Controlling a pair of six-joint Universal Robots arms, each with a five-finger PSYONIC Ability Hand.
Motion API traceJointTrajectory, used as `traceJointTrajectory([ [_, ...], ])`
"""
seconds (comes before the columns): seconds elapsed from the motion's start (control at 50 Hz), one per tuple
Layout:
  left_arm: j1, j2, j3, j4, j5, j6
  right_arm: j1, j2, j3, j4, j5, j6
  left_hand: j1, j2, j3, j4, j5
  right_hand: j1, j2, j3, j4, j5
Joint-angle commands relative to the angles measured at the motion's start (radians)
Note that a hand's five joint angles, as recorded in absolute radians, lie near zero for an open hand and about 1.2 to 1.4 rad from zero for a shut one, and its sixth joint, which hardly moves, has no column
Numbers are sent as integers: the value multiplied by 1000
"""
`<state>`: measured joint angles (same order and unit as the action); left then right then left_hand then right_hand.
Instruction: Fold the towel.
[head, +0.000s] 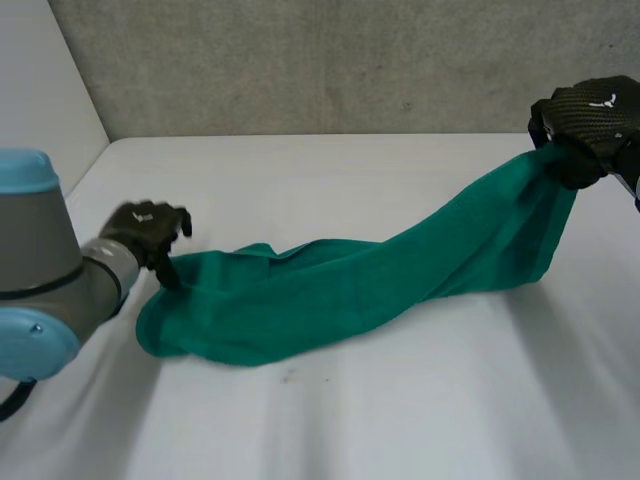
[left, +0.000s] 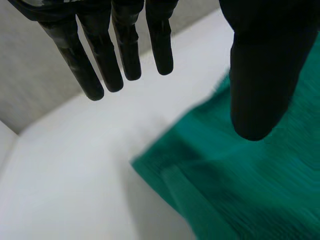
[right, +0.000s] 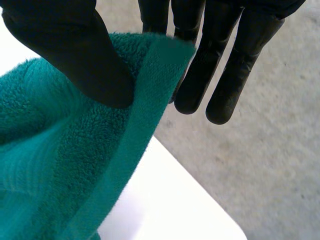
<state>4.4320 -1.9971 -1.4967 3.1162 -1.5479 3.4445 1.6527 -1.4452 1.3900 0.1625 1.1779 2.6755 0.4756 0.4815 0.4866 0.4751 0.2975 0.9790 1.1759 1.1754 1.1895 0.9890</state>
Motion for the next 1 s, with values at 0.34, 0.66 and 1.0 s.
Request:
traceJointTrajectory([
  [0.34, -11, -140, -7, 19, -1, 2, -2, -276, -31, -32, -192, 130, 75, 70, 65, 76, 79, 417, 220, 221, 207, 233],
  [0.66, -13, -157, -11, 33, -24, 4, 4, -316, -128, -34, -192, 230, 303, 298, 292, 304, 307, 417, 220, 221, 207, 233],
  [1.0, 56, 124, -94, 177, -95, -4, -96, -155, -98, 1, -185, 212, 921, 915, 910, 921, 924, 417, 220, 221, 207, 233],
])
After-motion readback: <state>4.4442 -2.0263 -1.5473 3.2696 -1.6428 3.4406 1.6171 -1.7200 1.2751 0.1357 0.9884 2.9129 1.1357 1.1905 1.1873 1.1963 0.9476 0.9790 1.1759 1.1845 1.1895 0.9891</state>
